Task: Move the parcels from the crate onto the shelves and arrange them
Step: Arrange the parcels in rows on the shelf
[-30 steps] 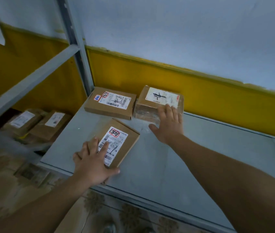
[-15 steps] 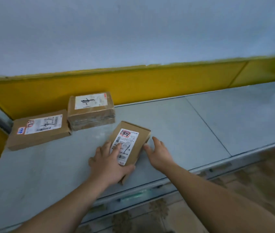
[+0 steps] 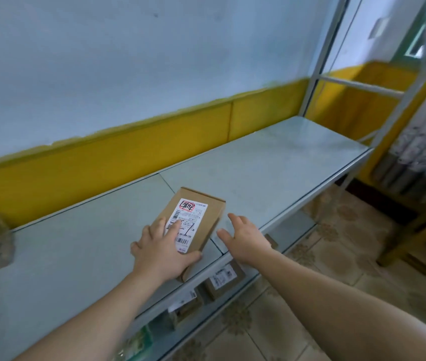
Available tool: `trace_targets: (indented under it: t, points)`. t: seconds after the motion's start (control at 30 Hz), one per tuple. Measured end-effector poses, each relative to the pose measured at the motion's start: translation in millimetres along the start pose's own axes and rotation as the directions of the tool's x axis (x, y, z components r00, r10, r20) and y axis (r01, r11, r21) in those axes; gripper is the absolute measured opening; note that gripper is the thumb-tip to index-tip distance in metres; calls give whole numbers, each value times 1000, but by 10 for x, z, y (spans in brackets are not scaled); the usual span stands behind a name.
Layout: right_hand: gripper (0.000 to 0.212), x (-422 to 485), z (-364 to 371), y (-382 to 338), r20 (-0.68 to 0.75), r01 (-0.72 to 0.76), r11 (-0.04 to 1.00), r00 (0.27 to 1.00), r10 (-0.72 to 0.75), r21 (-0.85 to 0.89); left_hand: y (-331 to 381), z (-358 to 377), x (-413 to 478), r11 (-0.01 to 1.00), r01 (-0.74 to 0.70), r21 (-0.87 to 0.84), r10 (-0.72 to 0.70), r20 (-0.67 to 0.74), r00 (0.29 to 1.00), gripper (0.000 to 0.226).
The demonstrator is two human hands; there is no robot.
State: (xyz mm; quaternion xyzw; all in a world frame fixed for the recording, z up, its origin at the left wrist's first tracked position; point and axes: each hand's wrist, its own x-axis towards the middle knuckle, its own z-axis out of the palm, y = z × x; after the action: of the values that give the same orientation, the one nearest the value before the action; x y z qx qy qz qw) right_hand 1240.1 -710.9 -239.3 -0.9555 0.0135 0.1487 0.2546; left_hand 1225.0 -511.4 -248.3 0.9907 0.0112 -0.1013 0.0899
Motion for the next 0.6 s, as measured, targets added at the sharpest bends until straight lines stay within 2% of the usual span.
trace_targets:
  t: [0.23,0.4,0.6]
  points:
    - [69,485,-480,654,35,-18,996,999,21,-87,713,30,555,999,-23,28,21,51,998,100]
    - [68,1027,-574,896,109,-19,983,993,39,-183,807,148,1084,998,-7,68,0,104,995,103]
    - [66,1686,-731,1143,151,14,956,988,32,-292,853,220,1762,995,-66,81,54,152,987,108]
